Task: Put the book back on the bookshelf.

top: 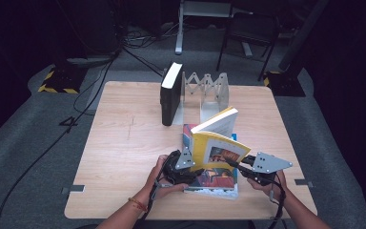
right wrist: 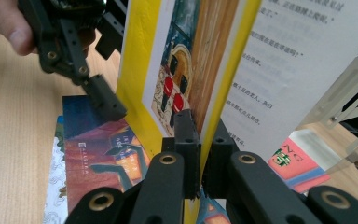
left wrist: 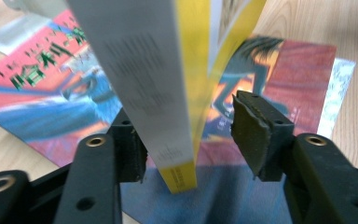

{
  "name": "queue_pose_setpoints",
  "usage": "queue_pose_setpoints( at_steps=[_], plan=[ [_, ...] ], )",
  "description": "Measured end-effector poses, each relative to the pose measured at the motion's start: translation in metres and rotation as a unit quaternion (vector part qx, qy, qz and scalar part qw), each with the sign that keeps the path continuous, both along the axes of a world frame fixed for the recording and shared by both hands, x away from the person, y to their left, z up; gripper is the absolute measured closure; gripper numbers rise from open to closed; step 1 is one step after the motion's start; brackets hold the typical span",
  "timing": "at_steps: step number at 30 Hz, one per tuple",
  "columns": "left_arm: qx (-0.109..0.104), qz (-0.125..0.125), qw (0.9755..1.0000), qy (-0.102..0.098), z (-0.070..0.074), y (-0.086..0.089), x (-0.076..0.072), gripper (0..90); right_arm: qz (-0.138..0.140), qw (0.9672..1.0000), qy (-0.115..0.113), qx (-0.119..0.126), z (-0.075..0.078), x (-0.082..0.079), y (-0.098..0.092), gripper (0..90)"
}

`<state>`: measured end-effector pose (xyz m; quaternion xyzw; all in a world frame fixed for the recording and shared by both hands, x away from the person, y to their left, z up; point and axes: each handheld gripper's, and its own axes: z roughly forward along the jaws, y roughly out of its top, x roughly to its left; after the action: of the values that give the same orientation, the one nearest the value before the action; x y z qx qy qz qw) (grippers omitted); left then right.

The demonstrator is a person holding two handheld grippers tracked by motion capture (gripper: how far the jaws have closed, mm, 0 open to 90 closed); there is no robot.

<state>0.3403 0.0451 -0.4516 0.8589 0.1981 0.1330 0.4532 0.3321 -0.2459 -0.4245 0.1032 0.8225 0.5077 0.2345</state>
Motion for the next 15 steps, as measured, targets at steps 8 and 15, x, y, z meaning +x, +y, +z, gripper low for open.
queue_pose_setpoints(
  at_steps=[8, 15],
  plan=[
    [-0.028, 0.005, 0.9994, -0.022, 0.015, 0.005, 0.001, 67.9, -0.015, 0.9999, 0.003, -0.005, 0.000, 0.002, -0.001, 79.2],
    [-0.018, -0.013, 0.9992, -0.032, 0.016, 0.004, -0.002, 73.4, -0.070, 0.9975, 0.005, 0.008, 0.000, 0.012, -0.008, 60.2]
  ],
)
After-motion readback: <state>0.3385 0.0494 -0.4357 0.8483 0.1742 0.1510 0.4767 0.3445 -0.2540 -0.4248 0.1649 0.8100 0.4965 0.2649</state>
